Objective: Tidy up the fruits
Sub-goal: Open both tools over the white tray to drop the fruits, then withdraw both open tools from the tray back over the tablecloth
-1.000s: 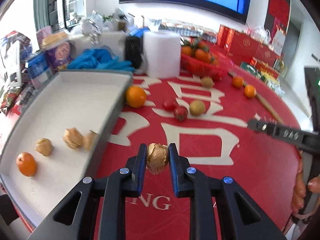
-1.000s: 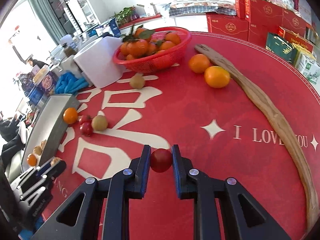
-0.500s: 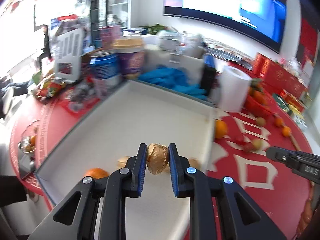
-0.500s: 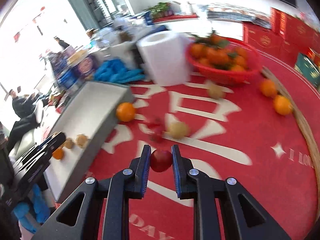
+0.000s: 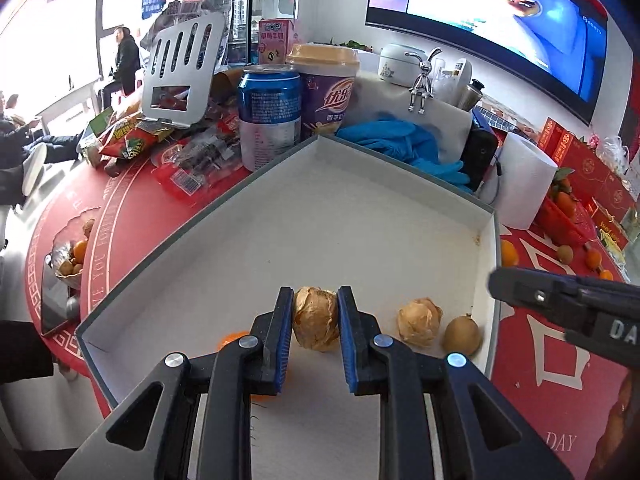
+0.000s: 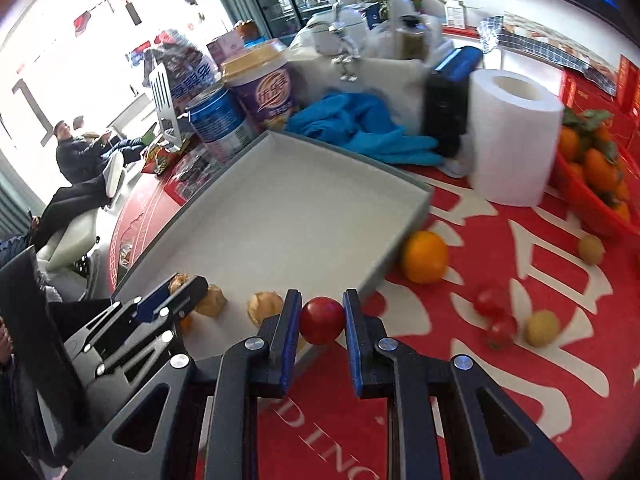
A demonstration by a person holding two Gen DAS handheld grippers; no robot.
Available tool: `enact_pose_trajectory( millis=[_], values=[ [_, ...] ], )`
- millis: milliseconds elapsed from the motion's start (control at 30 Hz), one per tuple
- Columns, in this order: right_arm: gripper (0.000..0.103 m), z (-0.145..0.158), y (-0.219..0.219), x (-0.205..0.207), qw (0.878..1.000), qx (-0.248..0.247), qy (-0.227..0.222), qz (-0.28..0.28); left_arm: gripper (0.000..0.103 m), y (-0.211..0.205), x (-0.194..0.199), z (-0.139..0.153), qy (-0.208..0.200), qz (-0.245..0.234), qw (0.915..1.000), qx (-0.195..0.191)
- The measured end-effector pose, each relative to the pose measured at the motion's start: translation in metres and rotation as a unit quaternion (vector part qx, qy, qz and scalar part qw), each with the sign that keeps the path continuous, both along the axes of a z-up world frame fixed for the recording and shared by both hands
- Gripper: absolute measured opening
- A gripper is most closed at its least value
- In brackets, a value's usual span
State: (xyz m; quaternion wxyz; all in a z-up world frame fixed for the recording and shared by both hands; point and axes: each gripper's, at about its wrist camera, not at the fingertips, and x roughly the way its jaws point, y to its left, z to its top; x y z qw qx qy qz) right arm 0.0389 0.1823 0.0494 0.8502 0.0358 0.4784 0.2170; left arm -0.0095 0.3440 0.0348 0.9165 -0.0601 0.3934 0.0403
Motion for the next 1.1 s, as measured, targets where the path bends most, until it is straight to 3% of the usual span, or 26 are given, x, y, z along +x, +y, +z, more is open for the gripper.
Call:
enact_pose_trajectory(
  millis=[433, 467, 500, 533, 600, 633, 667, 867, 1000, 1033, 1100],
  values=[
    [0.022, -0.004, 0.017, 0.018, 1.000, 0.005, 0.021, 0.016, 0.026, 0.004, 0.002, 0.001, 0.003, 0.007, 0.9999, -0.009],
    [0.022, -0.004, 0.017, 0.019, 0.999, 0.010, 0.025, 0.019, 0.034, 0.004, 0.002, 0.000, 0.004, 0.006, 0.9999, -0.009],
    [0.022, -0.003, 0.018, 0.020, 0.999, 0.016, 0.029, 0.022, 0.049, 0.004, 0.002, 0.000, 0.007, 0.006, 0.9999, -0.009],
    [0.026, -0.003, 0.018, 0.021, 0.999, 0.021, 0.032, 0.022, 0.056, 0.004, 0.002, 0.000, 0.006, 0.006, 0.9999, -0.009],
    [0.056, 0.001, 0.019, 0.021, 0.999, 0.027, 0.028, 0.019, 0.078, 0.004, -0.002, 0.004, -0.007, 0.011, 0.9999, -0.006],
    [0.083, 0.004, 0.017, 0.020, 0.999, 0.029, 0.019, 0.015, 0.080, 0.005, -0.004, 0.006, -0.013, 0.013, 0.9998, -0.005],
    [0.095, 0.008, 0.015, 0.018, 0.999, 0.030, 0.005, 0.010, 0.080, 0.004, -0.005, 0.009, -0.019, 0.014, 0.9997, -0.004],
    [0.096, 0.015, -0.014, 0.013, 0.999, 0.019, 0.005, -0.027, 0.080, -0.005, -0.011, 0.022, -0.022, -0.010, 0.9997, -0.004],
    [0.097, 0.009, -0.057, 0.004, 0.997, 0.014, 0.009, -0.076, 0.081, -0.031, -0.020, 0.030, -0.027, -0.057, 0.9980, 0.003],
    [0.103, 0.005, -0.073, 0.000, 0.995, 0.008, 0.010, -0.096, 0.081, -0.039, -0.022, 0.031, -0.028, -0.070, 0.9971, 0.006],
    [0.103, -0.001, -0.097, -0.007, 0.991, -0.009, 0.014, -0.130, 0.081, -0.060, -0.028, 0.033, -0.028, -0.102, 0.9942, 0.015]
  ],
)
